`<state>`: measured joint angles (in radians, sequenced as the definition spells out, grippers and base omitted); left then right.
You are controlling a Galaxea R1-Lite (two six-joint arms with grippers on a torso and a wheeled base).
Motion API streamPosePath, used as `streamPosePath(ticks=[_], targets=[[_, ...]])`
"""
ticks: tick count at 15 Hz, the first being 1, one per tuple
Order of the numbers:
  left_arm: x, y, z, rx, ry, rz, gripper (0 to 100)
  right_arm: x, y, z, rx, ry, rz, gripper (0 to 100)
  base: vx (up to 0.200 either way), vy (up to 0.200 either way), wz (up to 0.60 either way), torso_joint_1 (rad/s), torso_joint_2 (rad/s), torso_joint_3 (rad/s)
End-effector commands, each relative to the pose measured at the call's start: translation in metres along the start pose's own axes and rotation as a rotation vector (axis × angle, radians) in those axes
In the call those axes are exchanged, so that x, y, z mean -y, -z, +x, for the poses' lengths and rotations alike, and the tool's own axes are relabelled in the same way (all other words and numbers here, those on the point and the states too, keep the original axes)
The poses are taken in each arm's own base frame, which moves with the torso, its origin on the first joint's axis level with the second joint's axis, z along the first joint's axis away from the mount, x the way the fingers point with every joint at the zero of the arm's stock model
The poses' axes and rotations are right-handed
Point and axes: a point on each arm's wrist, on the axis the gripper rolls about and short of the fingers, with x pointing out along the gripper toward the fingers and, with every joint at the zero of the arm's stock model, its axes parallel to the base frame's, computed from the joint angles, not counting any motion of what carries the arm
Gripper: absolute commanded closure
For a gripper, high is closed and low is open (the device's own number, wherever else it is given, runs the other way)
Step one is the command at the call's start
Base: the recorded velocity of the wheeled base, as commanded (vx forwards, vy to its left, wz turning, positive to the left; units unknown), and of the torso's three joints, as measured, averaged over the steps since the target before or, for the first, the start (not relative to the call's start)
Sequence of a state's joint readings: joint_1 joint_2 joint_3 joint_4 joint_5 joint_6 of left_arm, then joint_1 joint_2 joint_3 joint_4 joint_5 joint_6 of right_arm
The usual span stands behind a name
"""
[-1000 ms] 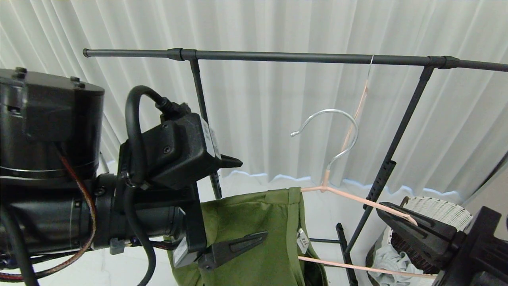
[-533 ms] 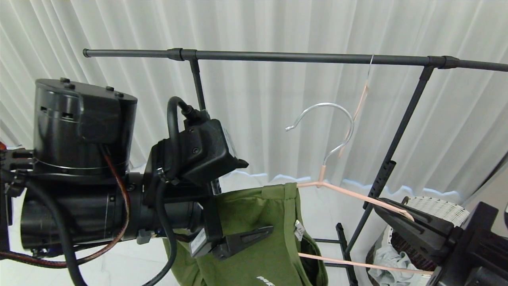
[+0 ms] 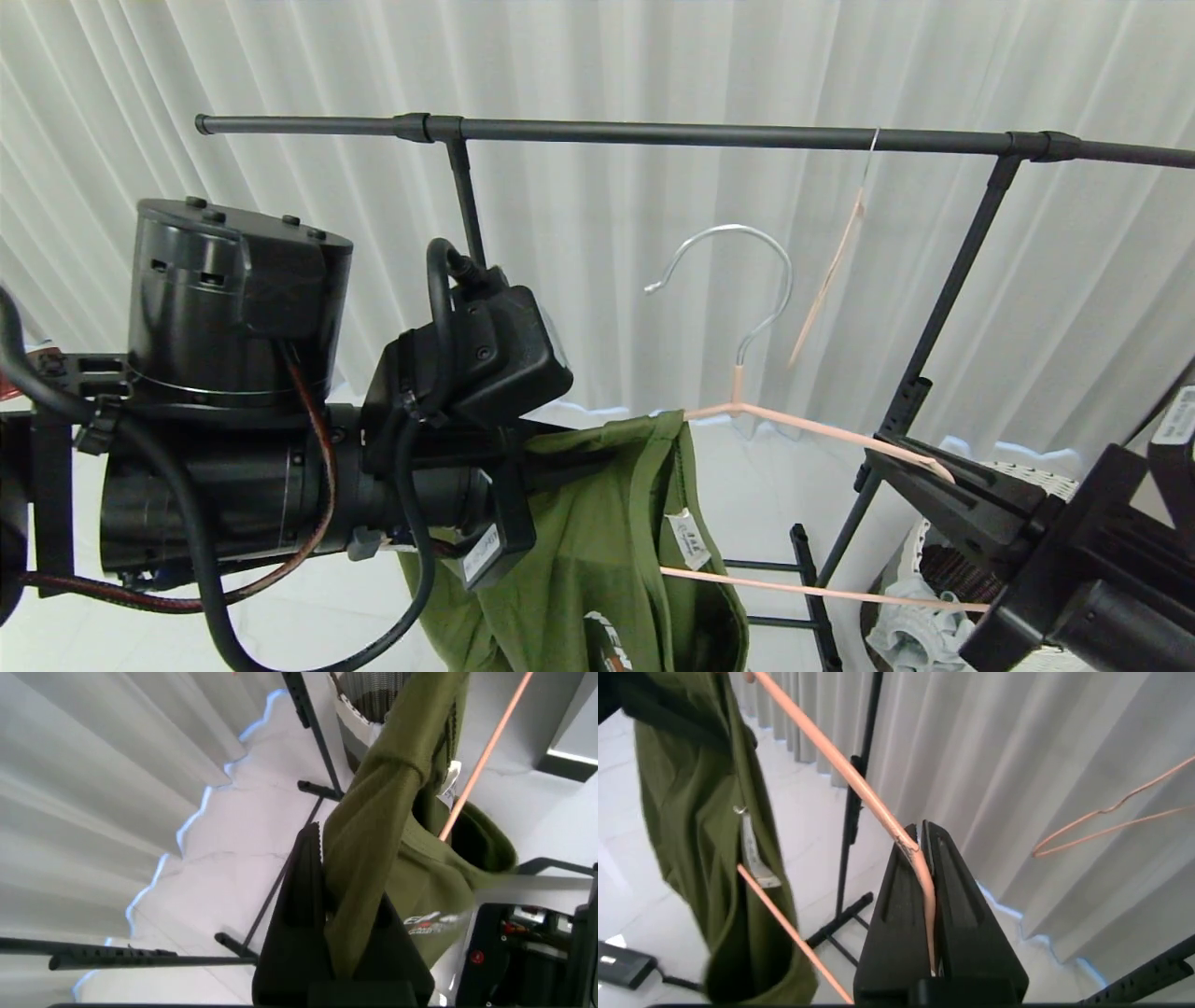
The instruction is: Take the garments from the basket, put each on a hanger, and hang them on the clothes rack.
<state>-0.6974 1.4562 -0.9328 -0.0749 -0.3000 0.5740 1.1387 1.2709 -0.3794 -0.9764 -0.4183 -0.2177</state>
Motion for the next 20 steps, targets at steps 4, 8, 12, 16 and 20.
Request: streamPosePath(ticks=[4, 8, 12, 16, 20], targets=[[-0.006, 0.004, -0.001, -0.013, -0.025, -0.007, 100, -0.002, 0.002, 0.009, -0.011, 0.008, -0.005, 100, 0.0, 0.0, 0.0, 0.0, 0.0, 0.0], [-0.012, 0.006, 0.0, 0.003, -0.08, -0.002, 100, -0.002, 0.002, 0.009, -0.011, 0.008, -0.01, 0, 0.0, 0.0, 0.0, 0.0, 0.0, 0.0], [-0.014, 0.008, 0.001, -0.019, -0.17, 0.004, 100, 0.003, 0.001, 0.01, -0.009, 0.035, -0.01, 0, 0.0, 0.0, 0.0, 0.0, 0.0, 0.0], [-0.017, 0.01, 0.006, -0.038, -0.248, -0.002, 100, 0.006, -0.002, 0.007, 0.011, 0.022, -0.003, 0, 0.0, 0.0, 0.0, 0.0, 0.0, 0.0], [-0.017, 0.002, 0.005, -0.035, -0.333, -0.149, 100, -0.002, 0.0, 0.004, 0.001, -0.052, 0.014, 0, 0.0, 0.0, 0.0, 0.0, 0.0, 0.0]])
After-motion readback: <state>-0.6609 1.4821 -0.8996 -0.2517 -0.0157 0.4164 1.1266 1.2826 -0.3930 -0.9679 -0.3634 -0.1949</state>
